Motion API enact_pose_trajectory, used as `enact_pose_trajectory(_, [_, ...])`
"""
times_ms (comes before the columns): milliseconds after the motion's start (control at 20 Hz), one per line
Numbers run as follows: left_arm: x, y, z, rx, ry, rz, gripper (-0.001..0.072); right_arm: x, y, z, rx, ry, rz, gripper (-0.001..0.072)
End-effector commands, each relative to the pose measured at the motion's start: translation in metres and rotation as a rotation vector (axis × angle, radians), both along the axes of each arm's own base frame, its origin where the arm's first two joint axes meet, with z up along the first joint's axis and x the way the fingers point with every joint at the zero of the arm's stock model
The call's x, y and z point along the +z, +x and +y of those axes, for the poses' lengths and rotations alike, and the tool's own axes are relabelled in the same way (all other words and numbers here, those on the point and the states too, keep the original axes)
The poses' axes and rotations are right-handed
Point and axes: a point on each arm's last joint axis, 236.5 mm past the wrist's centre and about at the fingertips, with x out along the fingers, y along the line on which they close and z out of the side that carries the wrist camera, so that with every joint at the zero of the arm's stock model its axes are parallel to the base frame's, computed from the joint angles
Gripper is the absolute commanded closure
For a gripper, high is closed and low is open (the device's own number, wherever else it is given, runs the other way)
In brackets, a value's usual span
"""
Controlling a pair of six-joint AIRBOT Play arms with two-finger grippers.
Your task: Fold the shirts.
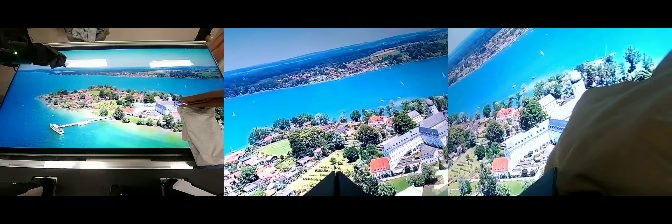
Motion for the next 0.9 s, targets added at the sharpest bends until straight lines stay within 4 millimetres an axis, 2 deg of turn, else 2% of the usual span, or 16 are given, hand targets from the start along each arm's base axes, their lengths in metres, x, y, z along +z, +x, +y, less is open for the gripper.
enact_pose_trajectory(0, [0.0, 0.0, 0.0, -0.009, 0.011, -0.009, 0.0685, -0.002, -0.047, -0.006, -0.047, 0.007, 0.114, 0.067])
enact_pose_trajectory(50, [0.0, 0.001, 0.0, -0.012, 0.015, -0.014, 0.0685, -0.016, -0.071, -0.008, -0.055, -0.008, 0.226, 0.0669])
enact_pose_trajectory(100, [0.001, 0.001, 0.0, -0.012, 0.015, -0.02, 0.0684, -0.029, -0.093, -0.022, -0.08, -0.064, 0.332, 0.0669])
enact_pose_trajectory(200, [0.001, 0.002, 0.001, -0.011, 0.015, -0.021, 0.0684, -0.045, -0.115, -0.034, -0.133, -0.095, 0.434, 0.0668])
enact_pose_trajectory(300, [0.002, 0.001, 0.0, -0.012, 0.015, -0.021, 0.0685, -0.071, -0.134, -0.031, -0.139, -0.065, 0.53, 0.0668])
enact_pose_trajectory(400, [0.002, 0.001, 0.0, -0.012, 0.015, -0.022, 0.0684, -0.103, -0.166, -0.028, -0.148, -0.064, 0.664, 0.0668])
enact_pose_trajectory(500, [0.002, 0.001, 0.0, -0.012, 0.015, -0.021, 0.0684, -0.129, -0.194, -0.033, -0.189, -0.113, 0.759, 0.0667])
enact_pose_trajectory(700, [0.002, 0.001, 0.0, -0.011, 0.015, -0.021, 0.0684, -0.188, -0.196, -0.009, -0.167, -0.021, 0.769, 0.0667])
enact_pose_trajectory(750, [0.002, 0.001, 0.0, -0.011, 0.015, -0.021, 0.0685, -0.197, -0.198, -0.006, -0.162, -0.015, 0.776, 0.0667])
enact_pose_trajectory(850, [0.002, 0.001, 0.0, -0.011, 0.014, -0.02, 0.0684, -0.201, -0.202, -0.009, -0.168, -0.029, 0.79, 0.0667])
